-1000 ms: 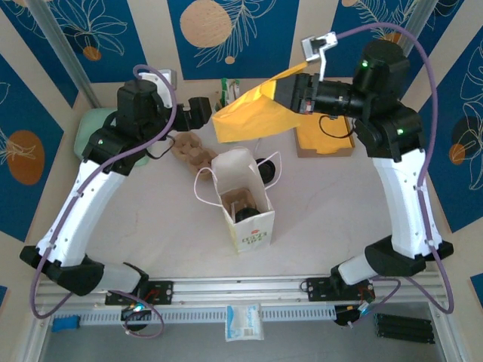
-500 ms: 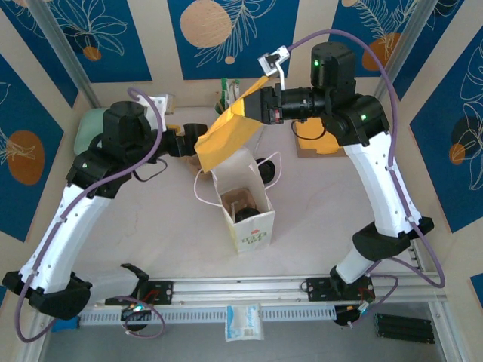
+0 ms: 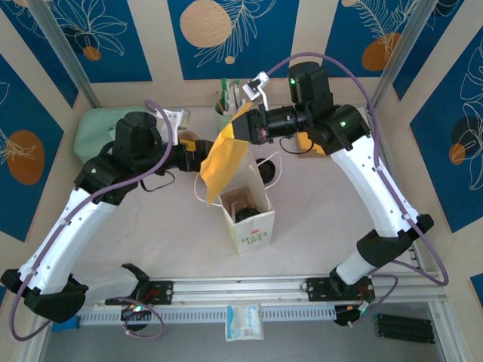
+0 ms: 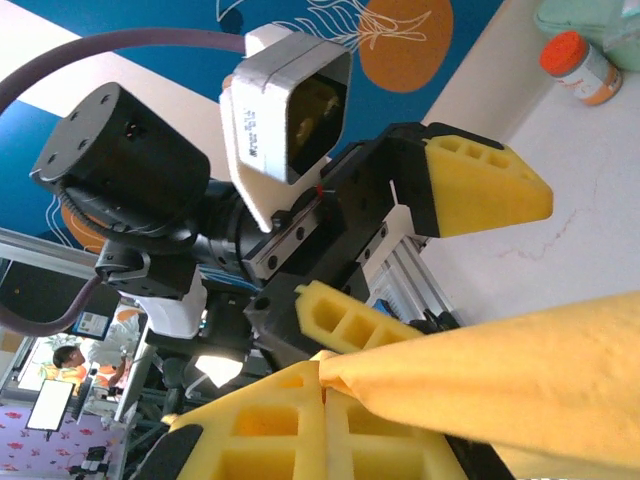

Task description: Pack the takeout coffee

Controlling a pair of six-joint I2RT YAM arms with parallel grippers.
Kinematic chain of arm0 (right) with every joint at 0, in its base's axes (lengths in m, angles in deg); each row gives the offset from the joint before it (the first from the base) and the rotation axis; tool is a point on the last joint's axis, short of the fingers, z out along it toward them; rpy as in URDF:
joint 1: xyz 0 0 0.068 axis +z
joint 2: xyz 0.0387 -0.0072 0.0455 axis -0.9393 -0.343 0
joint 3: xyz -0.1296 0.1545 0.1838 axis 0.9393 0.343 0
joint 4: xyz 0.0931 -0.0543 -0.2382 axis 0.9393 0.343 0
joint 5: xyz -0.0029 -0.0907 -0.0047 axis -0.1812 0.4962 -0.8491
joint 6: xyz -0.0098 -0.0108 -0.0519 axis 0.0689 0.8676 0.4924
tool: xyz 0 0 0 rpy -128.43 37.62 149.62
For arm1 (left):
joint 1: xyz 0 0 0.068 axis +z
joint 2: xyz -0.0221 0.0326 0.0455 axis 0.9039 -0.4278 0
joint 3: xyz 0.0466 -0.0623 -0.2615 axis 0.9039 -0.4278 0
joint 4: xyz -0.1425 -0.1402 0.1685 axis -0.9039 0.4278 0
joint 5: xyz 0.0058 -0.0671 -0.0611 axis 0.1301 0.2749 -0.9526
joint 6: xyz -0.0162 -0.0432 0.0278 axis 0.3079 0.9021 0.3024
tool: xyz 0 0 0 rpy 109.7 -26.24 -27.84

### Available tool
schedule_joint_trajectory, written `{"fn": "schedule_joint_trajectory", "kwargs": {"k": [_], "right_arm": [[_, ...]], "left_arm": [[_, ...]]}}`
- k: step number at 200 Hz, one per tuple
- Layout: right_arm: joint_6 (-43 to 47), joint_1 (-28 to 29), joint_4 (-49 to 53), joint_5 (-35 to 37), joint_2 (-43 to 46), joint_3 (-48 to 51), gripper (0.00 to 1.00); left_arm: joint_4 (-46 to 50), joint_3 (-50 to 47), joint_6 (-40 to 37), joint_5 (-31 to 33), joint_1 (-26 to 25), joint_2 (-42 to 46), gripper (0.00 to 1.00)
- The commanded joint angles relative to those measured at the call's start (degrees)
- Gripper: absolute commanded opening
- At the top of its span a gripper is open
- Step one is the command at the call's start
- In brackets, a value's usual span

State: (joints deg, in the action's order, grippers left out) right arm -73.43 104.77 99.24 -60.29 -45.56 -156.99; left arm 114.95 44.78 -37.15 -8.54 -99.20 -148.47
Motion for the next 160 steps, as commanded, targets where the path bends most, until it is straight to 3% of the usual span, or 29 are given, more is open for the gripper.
{"fn": "schedule_joint_trajectory", "kwargs": {"k": [1, 160], "right_arm": [[-0.6, 0.2, -1.9, -0.2, 2.9, 2.1, 0.00], [0.9, -8.5, -4.6, -3.4, 3.4, 11.4, 0.00]], "left_arm": [[-1.5, -1.1, 1.3, -1.2, -1.5, 1.4, 0.99], [-3.7, -1.9, 1.8, -0.2, -8.2, -2.7, 0.99]]}}
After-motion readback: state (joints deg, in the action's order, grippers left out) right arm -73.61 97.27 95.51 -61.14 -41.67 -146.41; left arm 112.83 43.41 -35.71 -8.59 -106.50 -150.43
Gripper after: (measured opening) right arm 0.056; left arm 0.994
